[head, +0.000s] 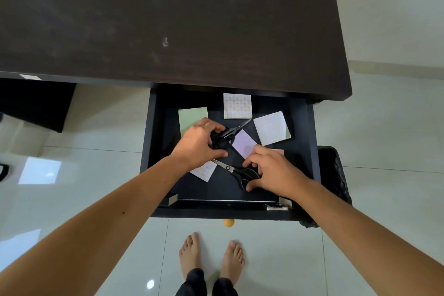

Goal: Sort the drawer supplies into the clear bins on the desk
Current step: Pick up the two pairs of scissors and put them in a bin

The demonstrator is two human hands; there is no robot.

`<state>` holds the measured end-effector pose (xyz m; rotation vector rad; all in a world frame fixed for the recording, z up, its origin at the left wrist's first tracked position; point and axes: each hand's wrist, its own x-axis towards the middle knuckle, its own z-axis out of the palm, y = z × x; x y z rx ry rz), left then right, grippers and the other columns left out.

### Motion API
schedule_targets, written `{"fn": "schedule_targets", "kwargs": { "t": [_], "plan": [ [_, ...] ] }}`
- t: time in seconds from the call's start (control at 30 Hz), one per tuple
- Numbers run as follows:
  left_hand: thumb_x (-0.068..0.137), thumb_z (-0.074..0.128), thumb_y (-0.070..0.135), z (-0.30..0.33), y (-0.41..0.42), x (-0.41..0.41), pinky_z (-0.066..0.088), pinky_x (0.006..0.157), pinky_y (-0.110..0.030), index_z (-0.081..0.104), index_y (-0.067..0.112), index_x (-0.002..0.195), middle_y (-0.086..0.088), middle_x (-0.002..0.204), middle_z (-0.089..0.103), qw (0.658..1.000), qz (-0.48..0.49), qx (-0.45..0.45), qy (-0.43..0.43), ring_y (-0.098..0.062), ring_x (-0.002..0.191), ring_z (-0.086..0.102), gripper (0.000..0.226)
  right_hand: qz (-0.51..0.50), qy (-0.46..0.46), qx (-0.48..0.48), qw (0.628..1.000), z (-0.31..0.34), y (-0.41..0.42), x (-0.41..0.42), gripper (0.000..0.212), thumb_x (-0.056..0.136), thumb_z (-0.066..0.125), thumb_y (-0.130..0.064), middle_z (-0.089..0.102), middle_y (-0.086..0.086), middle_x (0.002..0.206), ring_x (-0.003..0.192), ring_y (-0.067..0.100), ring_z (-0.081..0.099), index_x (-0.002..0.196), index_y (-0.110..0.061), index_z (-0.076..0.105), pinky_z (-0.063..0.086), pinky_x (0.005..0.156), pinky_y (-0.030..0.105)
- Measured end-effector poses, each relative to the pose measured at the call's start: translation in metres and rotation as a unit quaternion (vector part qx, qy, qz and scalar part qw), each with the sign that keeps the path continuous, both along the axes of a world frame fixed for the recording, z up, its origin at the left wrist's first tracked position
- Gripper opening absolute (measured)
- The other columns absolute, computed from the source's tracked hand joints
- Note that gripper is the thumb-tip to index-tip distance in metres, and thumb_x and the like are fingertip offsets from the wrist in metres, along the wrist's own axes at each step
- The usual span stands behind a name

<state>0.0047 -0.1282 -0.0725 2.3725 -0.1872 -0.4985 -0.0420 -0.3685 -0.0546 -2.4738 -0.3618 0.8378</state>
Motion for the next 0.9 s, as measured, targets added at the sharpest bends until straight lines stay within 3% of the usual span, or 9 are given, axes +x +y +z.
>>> {"fn": "schedule_targets", "kwargs": {
  "t": [0.1,0.2,0.3,0.43,0.6,0.7,0.77,0.9],
  "plan": [
    [0.073,0.094,0.031,-0.002,-0.001,0.0,0.056,0.08,-0.028,0.063,0.03,0.132,0.012,0.112,0.06,1.0,-0.009,0.018,-0.015,-0.005,0.078,0.059,0.066,-0.021,0.002,0.008,1.0,0.001,0.001,-0.001,0.048,0.073,0.096,-0.032,0.049,-0.016,0.103,0.084,-0.004,0.049,0.114,-0.024,0.073,0.049,0.08,0.024],
    [0.074,0.094,0.029,-0.001,-0.001,0.002,0.048,0.076,-0.022,0.055,0.027,0.144,0.011,0.112,0.061,1.0,-0.003,0.017,-0.002,-0.005,0.077,0.058,0.081,-0.044,-0.005,0.03,0.999,0.003,-0.003,-0.004,0.039,0.075,0.094,-0.025,0.058,-0.017,0.104,0.094,-0.005,0.055,0.107,-0.028,0.07,0.05,0.084,0.021],
    [0.072,0.096,0.027,0.002,0.0,0.006,0.043,0.073,-0.018,0.053,0.023,0.151,0.009,0.109,0.06,1.0,-0.004,0.005,0.015,-0.006,0.075,0.056,0.09,-0.109,0.005,0.069,0.992,0.006,-0.009,-0.003,0.037,0.076,0.092,-0.017,0.069,-0.013,0.097,0.085,-0.006,0.063,0.102,-0.031,0.069,0.047,0.076,0.012],
    [0.066,0.1,0.029,0.006,0.002,0.01,0.042,0.076,-0.019,0.064,0.024,0.141,0.006,0.107,0.054,0.999,0.0,0.014,0.038,-0.008,0.084,0.054,0.084,-0.18,0.046,0.125,0.975,0.008,-0.01,-0.002,0.036,0.079,0.088,-0.009,0.076,-0.006,0.092,0.083,0.01,0.071,0.1,-0.034,0.072,0.059,0.08,0.024],
    [0.06,0.102,0.029,0.014,0.003,0.008,0.045,0.088,-0.022,0.063,0.029,0.132,0.007,0.122,0.043,0.998,0.027,-0.005,0.057,-0.011,0.111,0.05,0.082,-0.265,0.081,0.223,0.935,0.02,-0.017,-0.005,0.031,0.093,0.078,-0.01,0.079,-0.007,0.105,0.099,0.012,0.077,0.112,-0.034,0.076,0.065,0.091,0.036],
    [0.058,0.103,0.022,0.019,0.003,0.001,0.045,0.082,-0.015,0.063,0.028,0.129,0.009,0.124,0.049,0.994,0.06,-0.057,0.065,-0.012,0.107,0.054,0.082,-0.337,0.131,0.316,0.877,0.032,-0.02,-0.008,0.031,0.1,0.07,-0.005,0.076,0.006,0.108,0.101,0.027,0.08,0.119,-0.029,0.076,0.064,0.091,0.05],
    [0.06,0.102,0.014,0.018,0.005,-0.003,0.056,0.087,-0.023,0.061,0.028,0.127,0.007,0.12,0.061,0.982,0.096,-0.133,0.098,-0.017,0.105,0.066,0.081,-0.372,0.124,0.331,0.858,0.038,-0.021,-0.01,0.032,0.1,0.069,-0.004,0.076,0.008,0.109,0.098,0.032,0.081,0.122,-0.027,0.075,0.063,0.092,0.055],
    [0.074,0.085,-0.017,0.022,0.004,-0.009,0.063,0.094,-0.038,0.057,0.02,0.133,-0.015,0.117,0.068,0.914,0.171,-0.32,0.184,-0.025,0.105,0.079,0.075,-0.409,0.107,0.334,0.842,0.045,-0.022,-0.012,0.027,0.1,0.069,-0.006,0.078,0.007,0.113,0.097,0.033,0.081,0.123,-0.021,0.072,0.063,0.092,0.056]
  ]
}}
